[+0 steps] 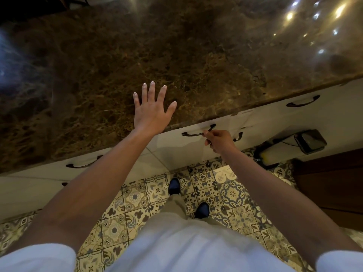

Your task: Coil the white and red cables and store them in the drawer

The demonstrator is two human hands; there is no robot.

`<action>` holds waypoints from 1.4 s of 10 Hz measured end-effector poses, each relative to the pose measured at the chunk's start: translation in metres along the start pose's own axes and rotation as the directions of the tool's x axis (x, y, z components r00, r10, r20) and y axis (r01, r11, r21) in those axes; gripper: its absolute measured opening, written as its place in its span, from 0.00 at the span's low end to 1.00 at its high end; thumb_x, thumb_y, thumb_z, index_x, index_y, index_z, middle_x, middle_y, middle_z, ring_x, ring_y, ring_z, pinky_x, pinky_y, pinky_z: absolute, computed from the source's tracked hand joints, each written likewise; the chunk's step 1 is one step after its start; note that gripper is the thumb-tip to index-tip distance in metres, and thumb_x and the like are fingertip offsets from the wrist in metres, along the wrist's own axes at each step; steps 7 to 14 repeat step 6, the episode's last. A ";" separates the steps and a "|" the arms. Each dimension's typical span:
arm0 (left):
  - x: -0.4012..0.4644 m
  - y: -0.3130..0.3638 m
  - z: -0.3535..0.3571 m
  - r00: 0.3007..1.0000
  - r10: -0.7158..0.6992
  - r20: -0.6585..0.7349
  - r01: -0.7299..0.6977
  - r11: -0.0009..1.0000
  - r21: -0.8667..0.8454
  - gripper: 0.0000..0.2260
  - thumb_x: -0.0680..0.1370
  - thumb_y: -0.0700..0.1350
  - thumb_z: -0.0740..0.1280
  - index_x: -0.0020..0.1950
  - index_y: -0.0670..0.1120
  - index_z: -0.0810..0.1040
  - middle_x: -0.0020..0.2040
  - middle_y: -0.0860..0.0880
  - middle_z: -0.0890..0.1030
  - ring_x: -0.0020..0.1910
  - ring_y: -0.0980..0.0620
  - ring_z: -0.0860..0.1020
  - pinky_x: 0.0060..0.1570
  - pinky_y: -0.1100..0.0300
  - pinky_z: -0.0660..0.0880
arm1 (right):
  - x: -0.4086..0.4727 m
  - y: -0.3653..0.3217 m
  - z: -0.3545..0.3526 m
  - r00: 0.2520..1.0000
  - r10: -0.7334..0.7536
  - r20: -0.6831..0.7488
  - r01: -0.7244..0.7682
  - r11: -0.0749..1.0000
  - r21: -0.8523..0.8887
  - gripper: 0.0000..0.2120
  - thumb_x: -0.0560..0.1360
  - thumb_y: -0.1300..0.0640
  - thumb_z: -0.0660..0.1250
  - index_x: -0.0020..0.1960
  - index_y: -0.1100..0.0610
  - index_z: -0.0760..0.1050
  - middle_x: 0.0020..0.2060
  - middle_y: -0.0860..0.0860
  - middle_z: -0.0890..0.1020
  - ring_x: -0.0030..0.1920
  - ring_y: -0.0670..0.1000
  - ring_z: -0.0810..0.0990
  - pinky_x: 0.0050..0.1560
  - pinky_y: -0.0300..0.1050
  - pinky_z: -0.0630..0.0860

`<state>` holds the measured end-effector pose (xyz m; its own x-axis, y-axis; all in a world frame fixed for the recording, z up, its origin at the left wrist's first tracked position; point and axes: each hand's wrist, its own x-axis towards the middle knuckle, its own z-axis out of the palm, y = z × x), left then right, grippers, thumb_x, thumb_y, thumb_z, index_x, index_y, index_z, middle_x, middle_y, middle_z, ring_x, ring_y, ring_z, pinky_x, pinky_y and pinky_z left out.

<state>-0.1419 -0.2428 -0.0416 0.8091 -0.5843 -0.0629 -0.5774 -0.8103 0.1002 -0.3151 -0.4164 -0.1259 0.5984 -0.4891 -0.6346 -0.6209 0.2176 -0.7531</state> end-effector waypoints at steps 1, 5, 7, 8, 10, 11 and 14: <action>-0.001 0.001 -0.001 1.000 -0.003 0.001 0.003 1.000 0.008 0.32 0.84 0.66 0.45 0.85 0.53 0.52 0.86 0.42 0.50 0.85 0.40 0.46 0.81 0.35 0.44 | 0.000 0.000 -0.001 1.000 -0.007 -0.003 0.007 1.000 -0.025 0.14 0.83 0.47 0.67 0.52 0.57 0.84 0.33 0.51 0.82 0.28 0.47 0.67 0.27 0.40 0.63; -0.002 0.001 -0.002 1.000 -0.006 0.004 0.006 1.000 0.009 0.32 0.84 0.67 0.46 0.85 0.53 0.53 0.86 0.42 0.51 0.85 0.40 0.46 0.81 0.35 0.45 | -0.014 -0.010 -0.009 0.996 -0.071 0.048 0.082 0.955 -0.285 0.20 0.83 0.42 0.64 0.48 0.57 0.82 0.36 0.52 0.85 0.32 0.49 0.76 0.33 0.43 0.71; -0.001 0.001 0.000 1.000 0.002 -0.012 -0.002 1.000 -0.016 0.32 0.84 0.67 0.47 0.85 0.53 0.54 0.86 0.43 0.51 0.85 0.41 0.46 0.81 0.36 0.45 | -0.030 -0.019 -0.024 0.976 -0.068 0.208 0.137 0.930 -0.341 0.23 0.83 0.39 0.62 0.47 0.57 0.82 0.37 0.52 0.85 0.35 0.49 0.79 0.35 0.44 0.73; -0.001 0.001 0.000 1.000 0.002 -0.012 -0.002 1.000 -0.016 0.32 0.84 0.67 0.47 0.85 0.53 0.54 0.86 0.43 0.51 0.85 0.41 0.46 0.81 0.36 0.45 | -0.030 -0.019 -0.024 0.976 -0.068 0.208 0.137 0.930 -0.341 0.23 0.83 0.39 0.62 0.47 0.57 0.82 0.37 0.52 0.85 0.35 0.49 0.79 0.35 0.44 0.73; -0.001 0.001 0.000 1.000 0.002 -0.012 -0.002 1.000 -0.016 0.32 0.84 0.67 0.47 0.85 0.53 0.54 0.86 0.43 0.51 0.85 0.41 0.46 0.81 0.36 0.45 | -0.030 -0.019 -0.024 0.976 -0.068 0.208 0.137 0.930 -0.341 0.23 0.83 0.39 0.62 0.47 0.57 0.82 0.37 0.52 0.85 0.35 0.49 0.79 0.35 0.44 0.73; -0.001 0.001 0.000 1.000 0.002 -0.012 -0.002 1.000 -0.016 0.32 0.84 0.67 0.47 0.85 0.53 0.54 0.86 0.43 0.51 0.85 0.41 0.46 0.81 0.36 0.45 | -0.030 -0.019 -0.024 0.976 -0.068 0.208 0.137 0.930 -0.341 0.23 0.83 0.39 0.62 0.47 0.57 0.82 0.37 0.52 0.85 0.35 0.49 0.79 0.35 0.44 0.73; -0.001 0.001 0.000 1.000 0.002 -0.012 -0.002 1.000 -0.016 0.32 0.84 0.67 0.47 0.85 0.53 0.54 0.86 0.43 0.51 0.85 0.41 0.46 0.81 0.36 0.45 | -0.030 -0.019 -0.024 0.976 -0.068 0.208 0.137 0.930 -0.341 0.23 0.83 0.39 0.62 0.47 0.57 0.82 0.37 0.52 0.85 0.35 0.49 0.79 0.35 0.44 0.73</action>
